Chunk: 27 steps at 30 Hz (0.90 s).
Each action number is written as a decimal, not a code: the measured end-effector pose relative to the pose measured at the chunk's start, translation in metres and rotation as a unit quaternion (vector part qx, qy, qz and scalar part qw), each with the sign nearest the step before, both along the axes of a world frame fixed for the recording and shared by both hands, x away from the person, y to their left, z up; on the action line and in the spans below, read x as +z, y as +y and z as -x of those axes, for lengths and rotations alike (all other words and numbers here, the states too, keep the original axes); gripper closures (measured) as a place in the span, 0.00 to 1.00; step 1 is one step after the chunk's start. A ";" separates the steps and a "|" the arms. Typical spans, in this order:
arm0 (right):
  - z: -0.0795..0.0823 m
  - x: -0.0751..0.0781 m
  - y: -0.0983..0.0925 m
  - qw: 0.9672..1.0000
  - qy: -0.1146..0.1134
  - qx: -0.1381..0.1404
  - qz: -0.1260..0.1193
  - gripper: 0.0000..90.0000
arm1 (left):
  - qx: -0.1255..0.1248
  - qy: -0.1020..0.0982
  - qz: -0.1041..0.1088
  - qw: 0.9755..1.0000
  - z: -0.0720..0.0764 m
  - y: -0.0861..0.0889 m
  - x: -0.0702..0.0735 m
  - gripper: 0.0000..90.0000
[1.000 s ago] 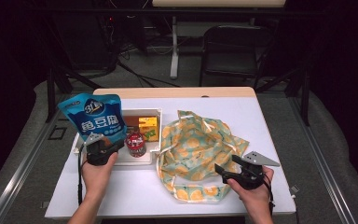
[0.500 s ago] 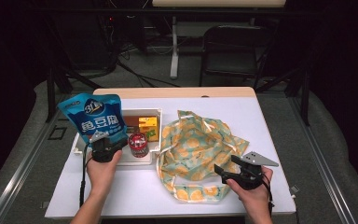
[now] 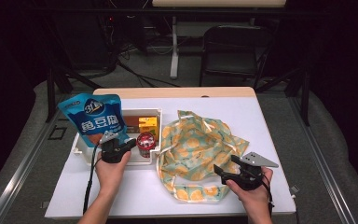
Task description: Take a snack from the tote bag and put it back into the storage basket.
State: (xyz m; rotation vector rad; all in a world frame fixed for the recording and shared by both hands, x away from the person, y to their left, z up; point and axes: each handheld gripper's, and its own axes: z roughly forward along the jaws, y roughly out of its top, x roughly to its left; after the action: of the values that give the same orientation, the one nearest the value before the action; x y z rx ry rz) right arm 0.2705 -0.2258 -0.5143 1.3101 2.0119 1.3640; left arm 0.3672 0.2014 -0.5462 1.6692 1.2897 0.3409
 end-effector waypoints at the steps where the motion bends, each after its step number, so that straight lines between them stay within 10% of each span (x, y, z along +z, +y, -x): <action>1: 0.000 0.000 0.000 1.000 -0.001 -0.001 0.001 0.22 | 0.000 0.000 -0.001 1.000 0.000 -0.001 0.000 1.00; 15: 0.003 0.002 -0.006 1.000 -0.006 -0.008 0.004 0.21 | 0.004 -0.017 -0.009 1.000 0.007 0.000 0.010 0.90; 27: 0.003 0.003 -0.020 1.000 -0.012 -0.022 0.011 0.18 | -0.064 -0.051 -0.016 0.996 0.045 0.018 0.018 0.27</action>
State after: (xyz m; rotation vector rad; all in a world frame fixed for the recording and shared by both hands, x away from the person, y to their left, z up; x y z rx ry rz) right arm 0.2674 -0.2460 -0.5109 1.3135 1.9646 1.3295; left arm 0.3227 0.2196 -0.5285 1.7299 1.1010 0.3659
